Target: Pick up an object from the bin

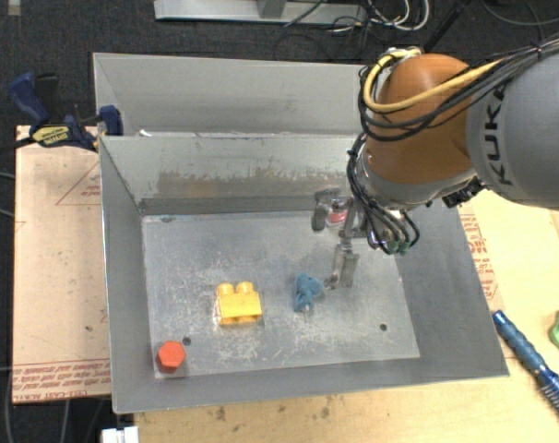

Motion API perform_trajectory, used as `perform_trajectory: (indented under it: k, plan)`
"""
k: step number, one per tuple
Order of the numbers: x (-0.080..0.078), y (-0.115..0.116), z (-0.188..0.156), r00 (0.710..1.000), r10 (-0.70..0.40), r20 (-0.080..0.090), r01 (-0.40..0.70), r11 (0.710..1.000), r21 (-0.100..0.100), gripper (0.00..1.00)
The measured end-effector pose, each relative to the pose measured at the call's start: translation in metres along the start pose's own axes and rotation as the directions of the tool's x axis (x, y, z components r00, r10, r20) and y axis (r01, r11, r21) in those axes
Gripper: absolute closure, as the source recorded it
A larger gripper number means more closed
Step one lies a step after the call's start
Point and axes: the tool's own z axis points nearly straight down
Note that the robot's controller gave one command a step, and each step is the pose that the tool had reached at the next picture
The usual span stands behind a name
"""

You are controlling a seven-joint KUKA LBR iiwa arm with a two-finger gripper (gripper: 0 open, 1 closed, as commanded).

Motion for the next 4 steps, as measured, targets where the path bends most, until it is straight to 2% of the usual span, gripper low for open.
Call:
perform_trajectory:
  k: [1,2,3,4]
  plan:
    - [0.014,-0.015,0.132,0.997,-0.076,-0.008,0.076,0.997,0.0,0.0]
    - [0.012,-0.014,0.128,0.997,-0.076,-0.001,0.076,0.997,0.0,1.0]
    - [0.0,-0.007,0.021,0.998,-0.063,0.011,0.063,0.998,0.0,1.0]
    - [-0.011,0.008,-0.122,0.997,-0.081,0.013,0.081,0.997,0.001,1.0]
